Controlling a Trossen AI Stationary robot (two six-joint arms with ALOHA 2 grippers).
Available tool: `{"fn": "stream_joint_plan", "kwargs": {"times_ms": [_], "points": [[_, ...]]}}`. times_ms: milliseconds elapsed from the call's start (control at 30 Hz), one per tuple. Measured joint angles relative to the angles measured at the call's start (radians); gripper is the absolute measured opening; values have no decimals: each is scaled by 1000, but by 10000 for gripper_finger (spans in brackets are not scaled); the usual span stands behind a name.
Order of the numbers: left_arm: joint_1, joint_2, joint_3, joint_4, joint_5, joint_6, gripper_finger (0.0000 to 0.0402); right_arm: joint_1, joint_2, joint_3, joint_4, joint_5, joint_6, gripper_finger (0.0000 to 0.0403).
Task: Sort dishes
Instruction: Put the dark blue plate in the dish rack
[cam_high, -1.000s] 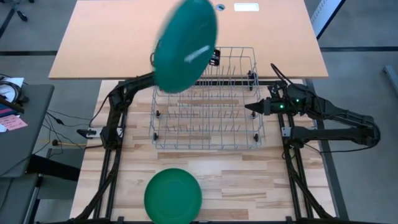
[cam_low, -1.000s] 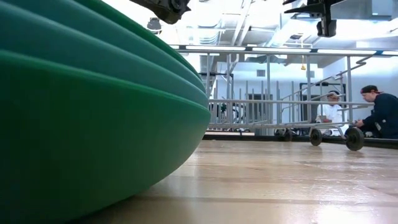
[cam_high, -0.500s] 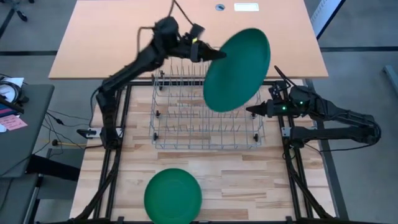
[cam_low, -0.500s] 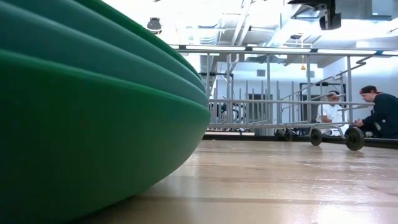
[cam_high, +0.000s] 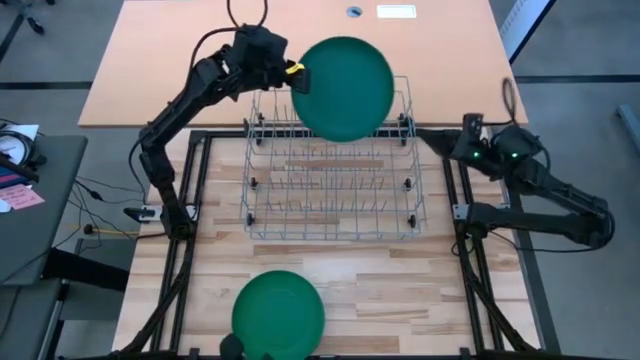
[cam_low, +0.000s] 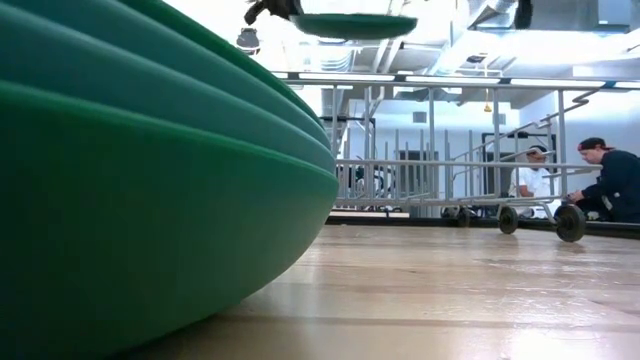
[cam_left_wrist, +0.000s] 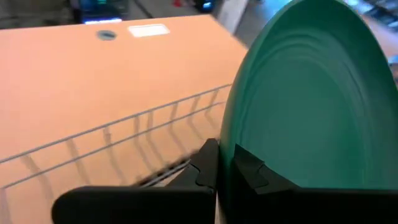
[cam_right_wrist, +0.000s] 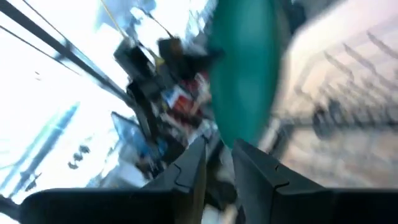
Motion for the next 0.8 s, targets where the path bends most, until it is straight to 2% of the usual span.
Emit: {"fn": "stream_joint_plan", "kwargs": {"times_ms": [133,333,433,800], "points": [[-22,2,0,7,-22,13,3,-40,29,0,30,19,-5,129],[-66,1,0,13,-35,8,3,-28,75,0,29,21,17,237],[-101,1,0,12,-47,13,2,-13,102,0,46,25,-4,272],[-204,1,0,-12,-186,16,2,1,190,0,61,28,-1,278]]}}
